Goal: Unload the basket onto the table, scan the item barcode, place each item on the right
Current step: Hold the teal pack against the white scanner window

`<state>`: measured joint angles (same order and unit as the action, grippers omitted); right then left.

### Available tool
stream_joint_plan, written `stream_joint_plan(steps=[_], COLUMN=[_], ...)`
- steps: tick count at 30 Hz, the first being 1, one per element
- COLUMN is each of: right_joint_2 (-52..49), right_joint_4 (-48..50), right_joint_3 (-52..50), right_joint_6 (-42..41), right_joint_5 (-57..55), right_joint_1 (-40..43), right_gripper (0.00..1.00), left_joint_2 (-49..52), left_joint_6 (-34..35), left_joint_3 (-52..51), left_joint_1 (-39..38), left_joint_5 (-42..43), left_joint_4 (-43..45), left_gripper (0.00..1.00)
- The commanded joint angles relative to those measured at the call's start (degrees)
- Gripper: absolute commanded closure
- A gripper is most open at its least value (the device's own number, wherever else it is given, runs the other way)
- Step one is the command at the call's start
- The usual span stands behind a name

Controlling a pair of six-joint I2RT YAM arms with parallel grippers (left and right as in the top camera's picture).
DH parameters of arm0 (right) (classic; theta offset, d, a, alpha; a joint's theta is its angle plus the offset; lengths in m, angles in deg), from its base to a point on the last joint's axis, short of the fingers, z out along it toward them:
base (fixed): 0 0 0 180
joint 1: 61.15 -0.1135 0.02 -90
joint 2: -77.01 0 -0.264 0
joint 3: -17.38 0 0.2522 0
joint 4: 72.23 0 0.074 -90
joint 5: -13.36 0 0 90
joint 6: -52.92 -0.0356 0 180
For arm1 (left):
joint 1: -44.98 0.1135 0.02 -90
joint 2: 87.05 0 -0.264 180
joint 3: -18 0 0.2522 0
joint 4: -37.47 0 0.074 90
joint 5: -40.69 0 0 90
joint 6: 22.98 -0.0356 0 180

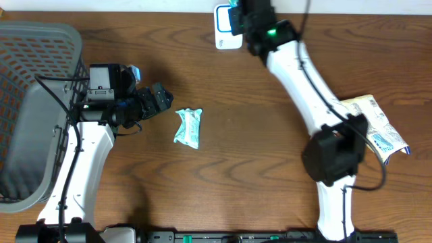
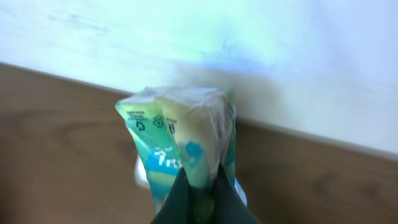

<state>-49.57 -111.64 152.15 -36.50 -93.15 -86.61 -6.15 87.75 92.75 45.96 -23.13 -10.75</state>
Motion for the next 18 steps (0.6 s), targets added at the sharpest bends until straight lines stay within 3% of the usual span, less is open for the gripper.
stream_joint_plan(steps=[1,9,18], right_joint_2=[-6.4,-17.9,-18.9], right_joint_4=[8.3,27.5,27.1], right_joint_3=[0.9,0.9,0.8], right_joint_6=[17.7,49.4,50.1], right_joint_5=[-12.9,-20.6,-20.4], right_joint_1=[-2.1,-4.2,-4.4], right_gripper=[0.99,0.99,0.99], left_joint_2=[0.0,0.0,0.0], left_joint_6=[-0.8,-0.8,-0.8], left_joint_3=[-0.2,-0.2,-0.2], left_joint_1=[0.2,0.2,0.2], left_joint_5=[-0.3,-0.3,-0.3], left_joint_4=[0.0,0.0,0.0], left_gripper=[0.01,0.01,0.01])
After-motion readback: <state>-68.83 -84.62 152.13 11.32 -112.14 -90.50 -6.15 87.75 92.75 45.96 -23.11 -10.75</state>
